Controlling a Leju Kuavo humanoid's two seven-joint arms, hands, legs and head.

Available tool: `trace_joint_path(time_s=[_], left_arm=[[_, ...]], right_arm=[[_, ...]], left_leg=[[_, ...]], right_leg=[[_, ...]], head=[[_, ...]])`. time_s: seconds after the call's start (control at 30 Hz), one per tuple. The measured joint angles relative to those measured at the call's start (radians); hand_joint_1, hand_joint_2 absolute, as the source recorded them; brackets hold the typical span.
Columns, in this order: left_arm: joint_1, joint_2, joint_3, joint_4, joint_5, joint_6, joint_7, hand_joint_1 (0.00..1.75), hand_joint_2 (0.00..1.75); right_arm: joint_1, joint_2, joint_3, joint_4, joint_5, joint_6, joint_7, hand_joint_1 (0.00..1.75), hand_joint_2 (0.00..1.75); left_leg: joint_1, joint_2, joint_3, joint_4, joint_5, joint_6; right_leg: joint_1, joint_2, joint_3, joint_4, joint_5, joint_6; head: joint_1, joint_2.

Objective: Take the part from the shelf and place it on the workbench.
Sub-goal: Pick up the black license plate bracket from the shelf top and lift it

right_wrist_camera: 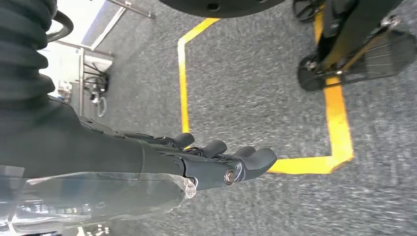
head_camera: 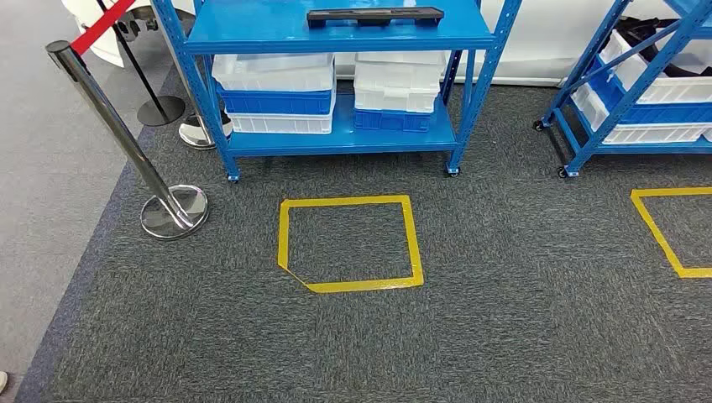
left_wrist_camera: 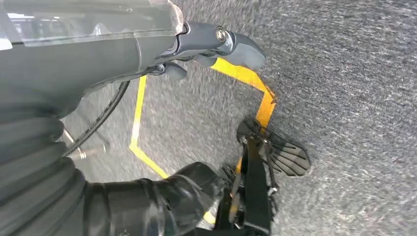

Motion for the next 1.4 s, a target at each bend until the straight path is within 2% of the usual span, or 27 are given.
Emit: trace_joint_path(time_s=[0.07, 0.3, 0.43, 0.63, 0.87, 0.93, 1.0, 1.03, 1.1, 1.13, 1.17, 1.2, 1.27, 1.3, 1.33, 1.4], left_arm=[[-0.005, -0.005, 0.03, 0.004, -0.007, 0.003, -0.005, 0.0, 0.0], [-0.044, -0.039, 0.243, 0.035, -0.053, 0.021, -0.033, 0.0, 0.0], [-0.064, -0.058, 0.365, 0.053, -0.08, 0.031, -0.051, 0.0, 0.0], [-0.093, -0.083, 0.537, 0.08, -0.12, 0.038, -0.078, 0.0, 0.0], [-0.125, -0.098, 0.713, 0.107, -0.169, 0.046, -0.106, 0.0, 0.0], [-0.131, -0.103, 0.74, 0.114, -0.181, 0.047, -0.111, 0.0, 0.0], [-0.135, -0.108, 0.744, 0.12, -0.19, 0.049, -0.112, 0.0, 0.0], [-0.137, -0.11, 0.744, 0.122, -0.193, 0.05, -0.111, 0.0, 0.0], [-0.14, -0.113, 0.744, 0.126, -0.197, 0.052, -0.109, 0.0, 0.87], [-0.14, -0.114, 0.744, 0.127, -0.2, 0.052, -0.108, 0.0, 1.31], [-0.141, -0.114, 0.744, 0.128, -0.203, 0.053, -0.108, 0.0, 1.75], [-0.141, -0.115, 0.744, 0.129, -0.208, 0.053, -0.108, 0.0, 1.75], [-0.141, -0.115, 0.744, 0.132, -0.217, 0.05, -0.107, 0.0, 1.75], [-0.142, -0.115, 0.744, 0.132, -0.22, 0.048, -0.107, 0.0, 1.75], [-0.142, -0.115, 0.744, 0.132, -0.222, 0.045, -0.108, 0.0, 1.75], [-0.144, -0.115, 0.744, 0.132, -0.226, 0.044, -0.112, 0.0, 1.75]], right_arm=[[-0.001, 0.003, 0.011, 0.004, -0.018, -0.008, -0.001, 0.0, 0.0], [-0.031, 0.032, 0.11, 0.031, -0.133, -0.065, -0.017, 0.0, 0.0], [-0.053, 0.055, 0.169, 0.042, -0.195, -0.097, -0.031, 0.0, 1.75], [-0.078, 0.08, 0.262, 0.058, -0.28, -0.141, -0.067, 0.0, 1.75], [-0.111, 0.094, 0.362, 0.08, -0.372, -0.202, -0.115, 0.0, 1.75], [-0.118, 0.098, 0.389, 0.084, -0.391, -0.226, -0.134, 0.0, 0.87], [-0.121, 0.101, 0.41, 0.088, -0.407, -0.246, -0.14, 0.0, 0.0], [-0.123, 0.103, 0.419, 0.09, -0.416, -0.254, -0.136, 0.0, 0.0], [-0.125, 0.106, 0.426, 0.093, -0.432, -0.265, -0.121, 0.0, 0.0], [-0.126, 0.106, 0.428, 0.094, -0.439, -0.267, -0.115, 0.0, 0.0], [-0.126, 0.107, 0.429, 0.095, -0.446, -0.265, -0.111, 0.0, 0.0], [-0.127, 0.107, 0.429, 0.095, -0.452, -0.262, -0.112, 0.0, 0.0], [-0.126, 0.107, 0.43, 0.098, -0.46, -0.256, -0.146, 0.0, 0.0], [-0.125, 0.108, 0.43, 0.099, -0.461, -0.257, -0.176, 0.0, 0.0], [-0.124, 0.109, 0.43, 0.1, -0.46, -0.26, -0.205, 0.0, 0.0], [-0.124, 0.112, 0.43, 0.101, -0.456, -0.27, -0.251, 0.0, 0.0]], left_leg=[[0.0, 0.0, 0.0, 0.0, 0.0, 0.0], [0.0, 0.001, 0.0, 0.0, 0.0, 0.0], [0.0, 0.0, 0.001, 0.0, 0.0, 0.0], [0.0, 0.0, 0.001, 0.001, 0.0, 0.0], [-0.003, 0.0, -0.002, 0.01, -0.005, 0.008], [0.0, 0.001, 0.0, 0.003, -0.002, 0.014], [0.006, 0.003, 0.009, -0.014, 0.006, 0.023], [0.009, 0.004, 0.012, -0.021, 0.01, 0.026], [0.008, 0.007, 0.013, -0.023, 0.011, 0.029], [0.007, 0.008, 0.014, -0.023, 0.01, 0.028], [0.007, 0.008, 0.015, -0.023, 0.009, 0.026], [0.008, 0.007, 0.018, -0.022, 0.006, 0.024], [0.011, 0.004, 0.024, -0.019, -0.001, 0.013], [0.01, 0.002, 0.026, -0.015, -0.005, 0.006], [0.008, 0.002, 0.026, -0.013, -0.007, -0.001], [0.005, 0.003, 0.024, -0.012, -0.008, -0.014]], right_leg=[[0.0, 0.0, 0.0, 0.0, 0.0, 0.0], [0.0, 0.001, 0.0, 0.0, 0.0, 0.0], [0.0, 0.001, 0.0, 0.0, 0.0, 0.0], [0.0, 0.0, 0.0, 0.0, 0.0, 0.0], [-0.006, 0.0, 0.002, -0.004, 0.003, 0.003], [-0.007, 0.0, 0.006, -0.009, 0.004, 0.008], [-0.006, 0.0, -0.001, 0.016, -0.016, 0.012], [-0.006, -0.001, -0.019, 0.057, -0.042, 0.013], [-0.007, -0.001, -0.081, 0.187, -0.107, 0.016], [-0.007, -0.001, -0.106, 0.241, -0.124, 0.017], [-0.007, -0.001, -0.117, 0.264, -0.122, 0.018], [-0.009, -0.002, -0.109, 0.249, -0.099, 0.019], [-0.012, -0.004, -0.052, 0.129, -0.027, 0.018], [-0.01, -0.005, -0.025, 0.069, -0.005, 0.015], [-0.008, -0.005, -0.009, 0.029, 0.004, 0.009], [0.0, -0.003, -0.009, 0.015, -0.003, -0.007]], head=[[0.0, 0.0], [0.0, 0.0], [0.0, 0.0], [0.0, 0.0], [0.0, 0.0], [0.0, 0.0], [0.001, 0.0], [0.001, 0.0], [0.002, 0.0], [0.001, 0.0], [0.001, 0.0], [0.001, 0.0], [0.001, 0.0], [0.002, 0.0], [0.001, 0.0], [0.0, 0.0]])
